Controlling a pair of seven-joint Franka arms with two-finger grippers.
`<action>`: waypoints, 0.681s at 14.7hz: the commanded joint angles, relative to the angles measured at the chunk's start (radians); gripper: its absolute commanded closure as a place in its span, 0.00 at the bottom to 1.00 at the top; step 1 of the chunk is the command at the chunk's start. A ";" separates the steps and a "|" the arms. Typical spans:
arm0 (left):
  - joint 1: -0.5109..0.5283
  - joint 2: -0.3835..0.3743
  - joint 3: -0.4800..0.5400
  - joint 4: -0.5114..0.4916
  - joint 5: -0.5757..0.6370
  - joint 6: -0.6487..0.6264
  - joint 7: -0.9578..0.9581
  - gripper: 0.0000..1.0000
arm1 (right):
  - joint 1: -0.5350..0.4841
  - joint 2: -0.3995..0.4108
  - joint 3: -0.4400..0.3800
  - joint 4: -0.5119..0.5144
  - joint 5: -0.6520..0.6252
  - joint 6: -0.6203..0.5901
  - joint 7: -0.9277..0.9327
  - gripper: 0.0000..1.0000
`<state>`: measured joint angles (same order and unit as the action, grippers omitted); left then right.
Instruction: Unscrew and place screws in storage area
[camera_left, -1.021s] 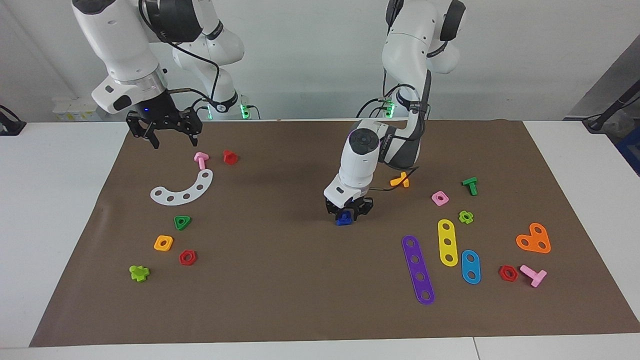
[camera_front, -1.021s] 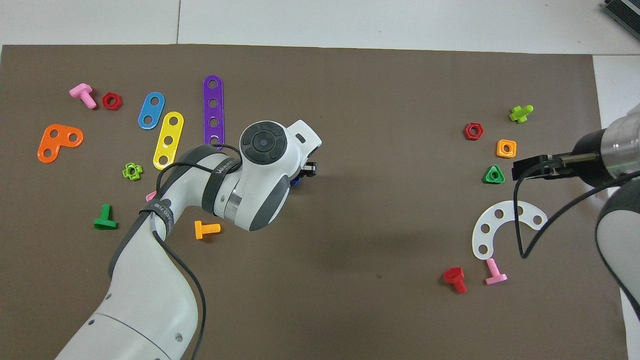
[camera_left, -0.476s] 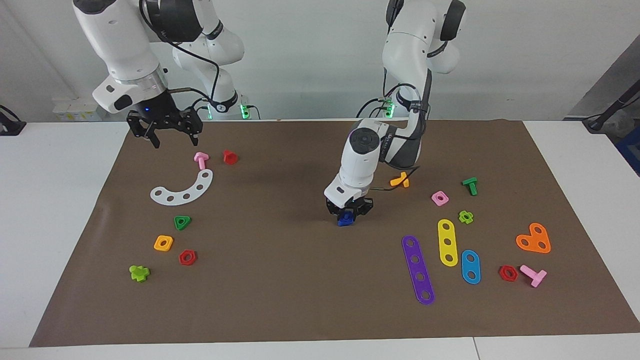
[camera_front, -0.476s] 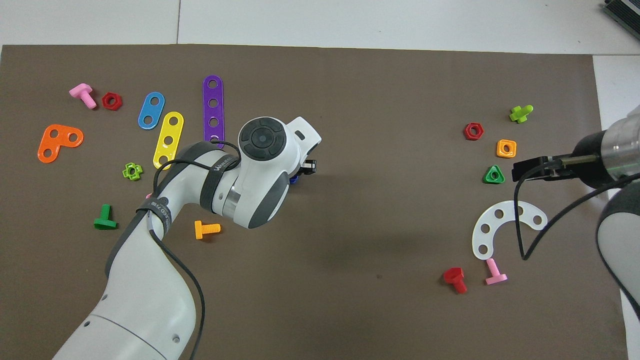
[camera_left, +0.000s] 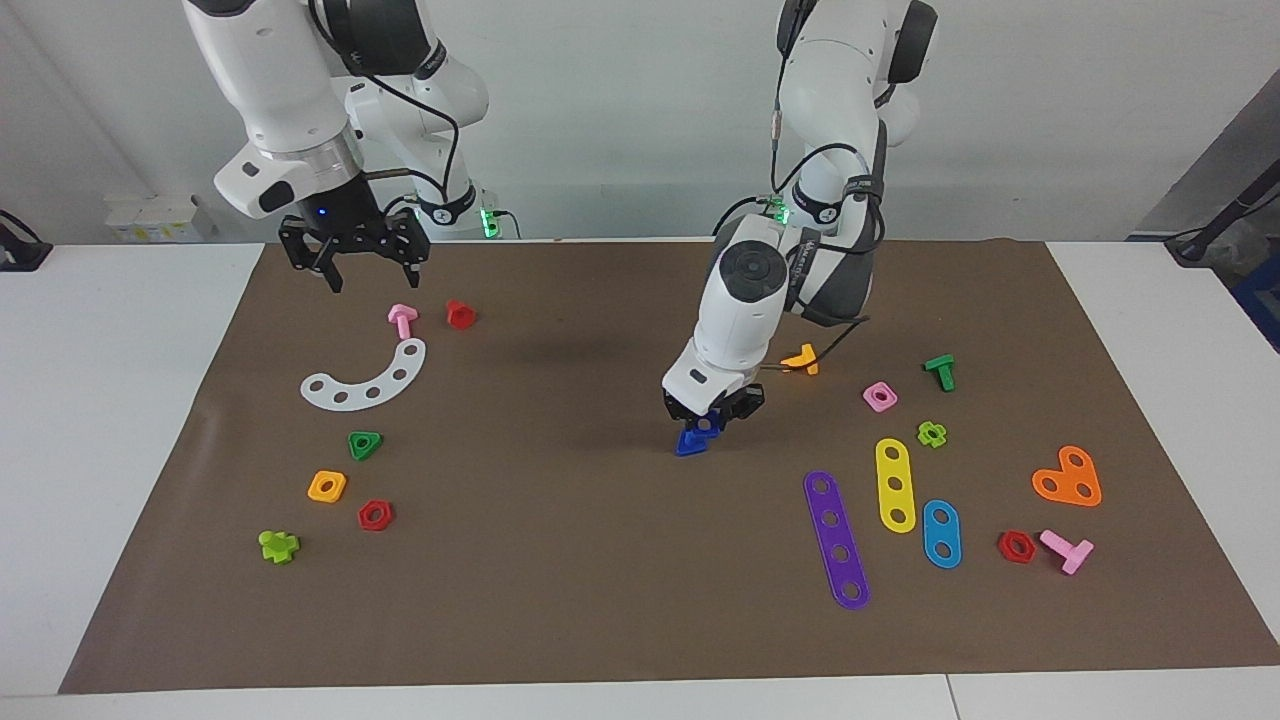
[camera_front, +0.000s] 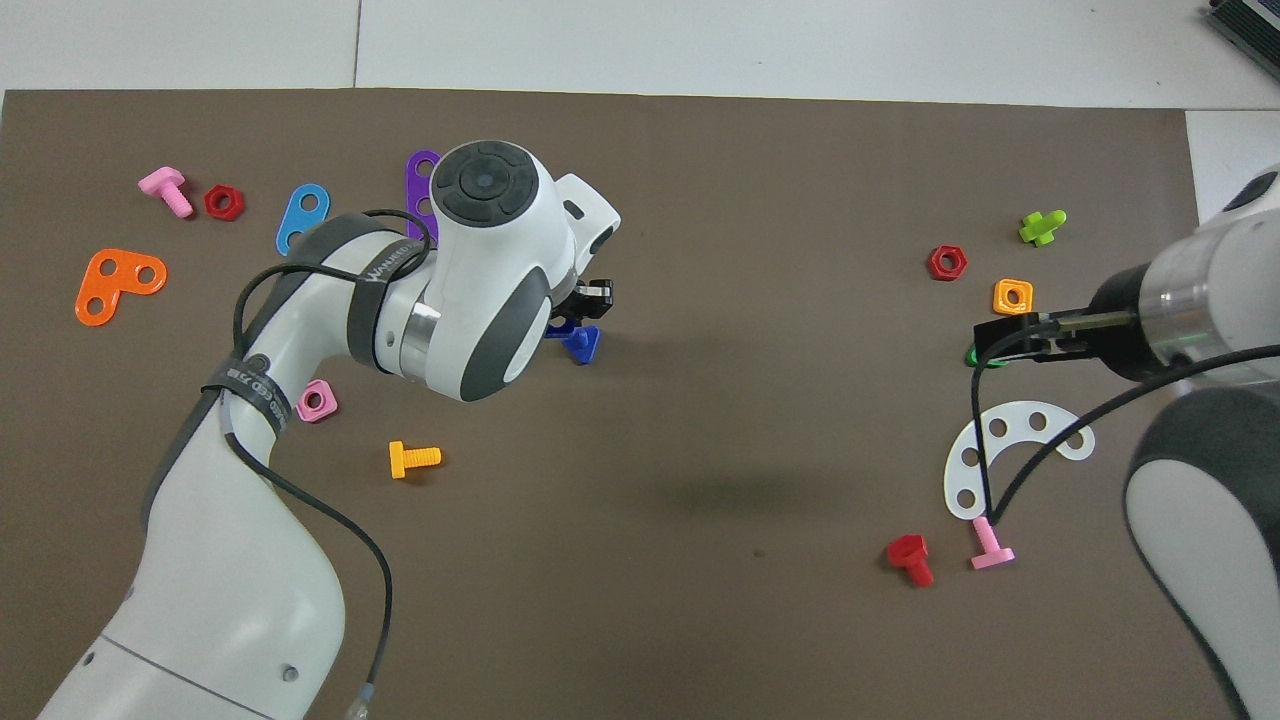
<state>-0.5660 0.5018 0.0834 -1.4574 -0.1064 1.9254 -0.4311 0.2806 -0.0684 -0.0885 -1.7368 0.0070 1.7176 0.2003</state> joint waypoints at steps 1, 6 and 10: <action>0.092 0.008 -0.007 0.051 -0.026 -0.063 0.056 0.85 | -0.003 0.128 0.122 0.089 0.007 0.031 0.172 0.00; 0.222 -0.098 -0.001 -0.134 -0.036 -0.062 0.334 0.86 | 0.147 0.382 0.196 0.192 -0.053 0.221 0.439 0.00; 0.239 -0.181 0.001 -0.409 -0.036 0.184 0.390 0.83 | 0.247 0.559 0.193 0.256 -0.117 0.347 0.531 0.00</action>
<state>-0.3199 0.4121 0.0871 -1.6656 -0.1209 1.9538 -0.0645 0.4995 0.3910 0.1063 -1.5736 -0.0731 2.0477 0.6926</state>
